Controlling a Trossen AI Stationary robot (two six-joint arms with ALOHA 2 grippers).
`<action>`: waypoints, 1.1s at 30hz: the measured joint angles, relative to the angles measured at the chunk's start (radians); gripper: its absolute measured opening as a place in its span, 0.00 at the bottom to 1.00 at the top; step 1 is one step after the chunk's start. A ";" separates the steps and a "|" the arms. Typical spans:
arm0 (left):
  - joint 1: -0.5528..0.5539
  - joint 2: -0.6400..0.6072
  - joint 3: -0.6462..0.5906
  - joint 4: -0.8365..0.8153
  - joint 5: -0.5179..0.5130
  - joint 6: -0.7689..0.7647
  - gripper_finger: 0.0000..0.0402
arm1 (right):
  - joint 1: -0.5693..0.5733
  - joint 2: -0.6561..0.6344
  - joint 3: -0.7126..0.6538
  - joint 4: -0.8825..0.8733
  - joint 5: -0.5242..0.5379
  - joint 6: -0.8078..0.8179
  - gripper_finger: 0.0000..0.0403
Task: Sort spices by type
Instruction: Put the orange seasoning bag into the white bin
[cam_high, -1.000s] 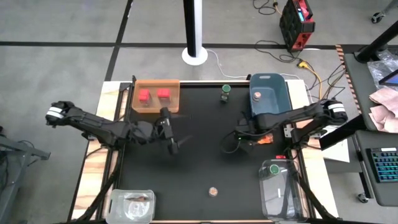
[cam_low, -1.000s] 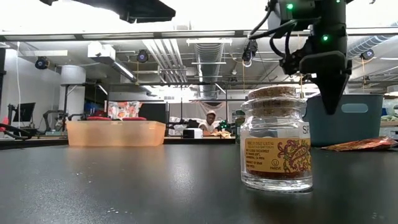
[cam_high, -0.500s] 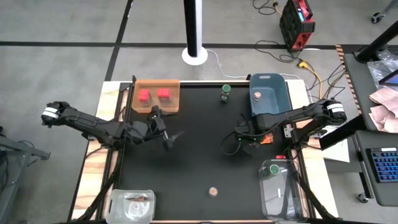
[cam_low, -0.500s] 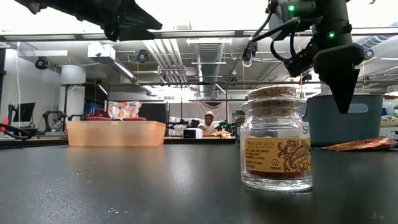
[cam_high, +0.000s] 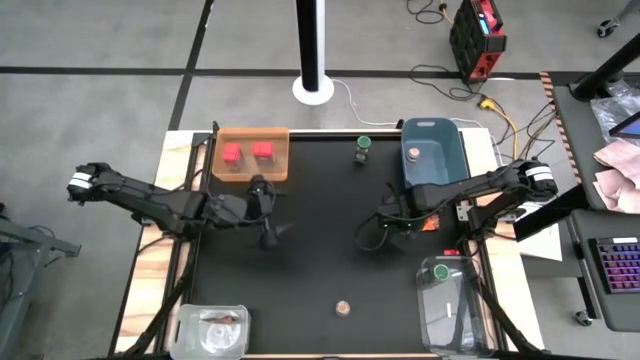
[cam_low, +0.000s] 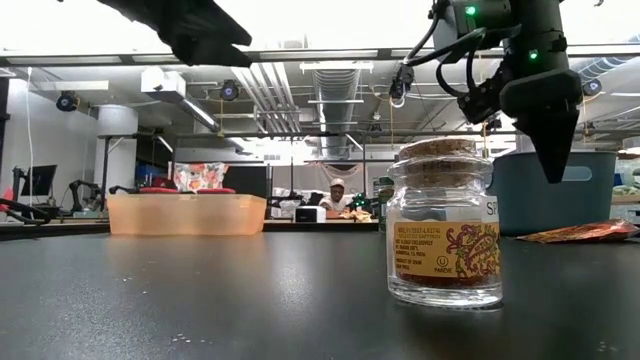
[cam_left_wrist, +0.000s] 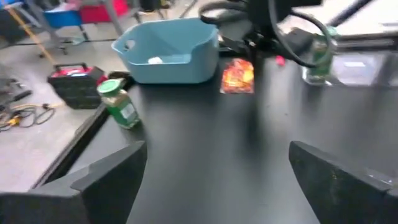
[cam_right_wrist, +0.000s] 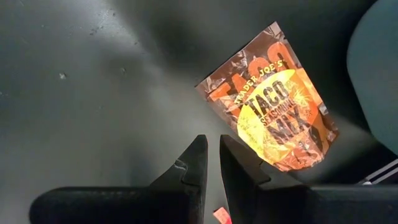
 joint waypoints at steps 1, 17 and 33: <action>0.000 0.000 -0.003 -0.003 0.011 0.002 0.92 | 0.002 0.000 0.000 0.001 0.000 -0.003 0.08; 0.001 0.000 -0.046 0.005 -0.052 -0.020 0.81 | 0.029 0.000 0.000 0.002 0.065 -0.024 0.35; 0.001 0.002 -0.046 0.022 -0.069 -0.016 0.81 | 0.041 0.001 -0.040 0.056 0.121 0.202 0.46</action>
